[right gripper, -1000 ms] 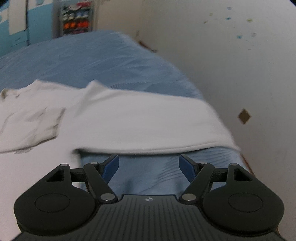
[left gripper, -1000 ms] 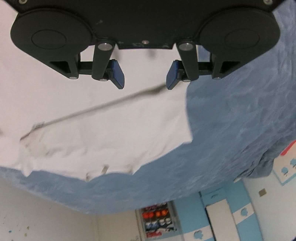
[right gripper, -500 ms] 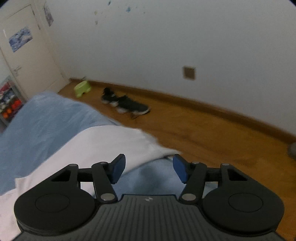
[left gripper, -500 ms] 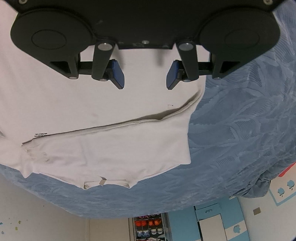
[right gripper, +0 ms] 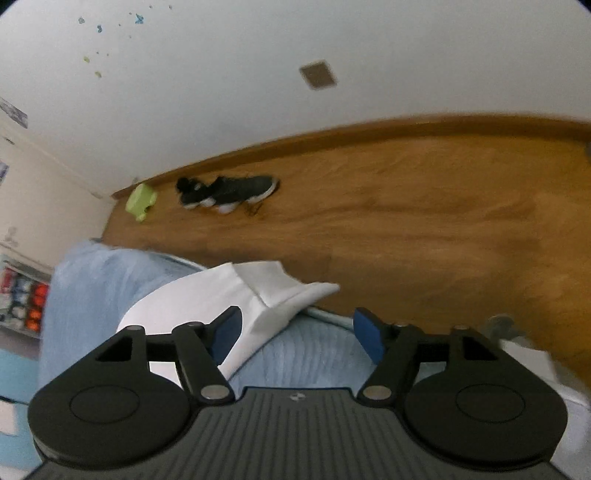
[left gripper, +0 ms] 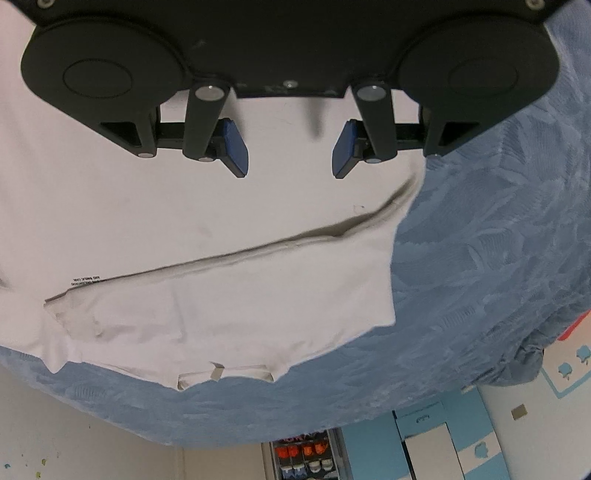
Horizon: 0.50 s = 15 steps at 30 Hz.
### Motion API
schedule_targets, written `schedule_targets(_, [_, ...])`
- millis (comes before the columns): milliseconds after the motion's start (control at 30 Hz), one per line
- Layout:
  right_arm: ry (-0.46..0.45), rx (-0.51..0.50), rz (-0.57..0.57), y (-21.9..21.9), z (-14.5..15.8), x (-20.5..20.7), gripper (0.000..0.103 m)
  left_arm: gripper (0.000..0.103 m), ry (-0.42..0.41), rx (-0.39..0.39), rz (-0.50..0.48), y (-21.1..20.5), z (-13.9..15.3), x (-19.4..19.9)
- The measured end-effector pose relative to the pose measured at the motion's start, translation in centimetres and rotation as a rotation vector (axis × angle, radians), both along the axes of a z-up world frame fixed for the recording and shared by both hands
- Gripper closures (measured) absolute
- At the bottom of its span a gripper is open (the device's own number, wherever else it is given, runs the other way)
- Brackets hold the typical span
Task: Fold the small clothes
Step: 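Grasp the other sleeve with the right tool and fold it across the body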
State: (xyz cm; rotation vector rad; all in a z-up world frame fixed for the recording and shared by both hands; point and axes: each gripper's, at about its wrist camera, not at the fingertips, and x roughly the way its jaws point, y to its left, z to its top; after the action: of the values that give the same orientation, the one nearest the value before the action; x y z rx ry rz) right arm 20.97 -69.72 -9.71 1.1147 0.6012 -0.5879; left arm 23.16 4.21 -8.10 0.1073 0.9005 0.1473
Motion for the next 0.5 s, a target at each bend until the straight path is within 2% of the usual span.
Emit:
schedule_targets(33, [-0.031, 0.052, 0.006, -0.5, -1.1, 0.3, 0.027, 0.051, 0.009, -0.005, 0.002, -0.1, -0.2, 0.1])
schedule_targets(100, [-0.055, 0.081, -0.022, -1.1, -2.3, 0.6, 0.044, 0.051, 0.020, -0.008, -0.006, -0.4, -0.5, 0.1])
schedule_targets(167, [-0.089, 0.100, -0.027, -1.4, -3.0, 1.3, 0.093, 0.051, 0.018, 0.006, -0.021, -0.7, -0.4, -0.2])
schedule_targets(200, [-0.117, 0.092, -0.022, -1.4, -3.0, 1.6, 0.092, 0.051, 0.017, 0.016, -0.025, -0.8, -0.4, -0.3])
schedule_targets(233, [-0.114, 0.034, -0.032, -1.0, -2.3, 1.6, 0.093, 0.051, 0.016, 0.023, -0.028, -0.8, -0.4, -0.3])
schedule_targets(333, [-0.096, -0.216, 0.000, 1.5, 1.2, 2.1, 0.093, 0.051, 0.001, 0.034, -0.023, -0.4, 0.0, -0.6])
schedule_targets(367, [-0.106, -0.270, 0.013, 2.3, 2.4, 2.2, 0.093, 0.051, -0.007, 0.026, -0.013, 0.0, 0.2, -0.7])
schedule_targets(500, [-0.206, -0.395, 0.104, 6.8, 7.3, 2.8, 0.093, 0.051, -0.014, 0.006, 0.010, 1.3, 0.4, -1.0])
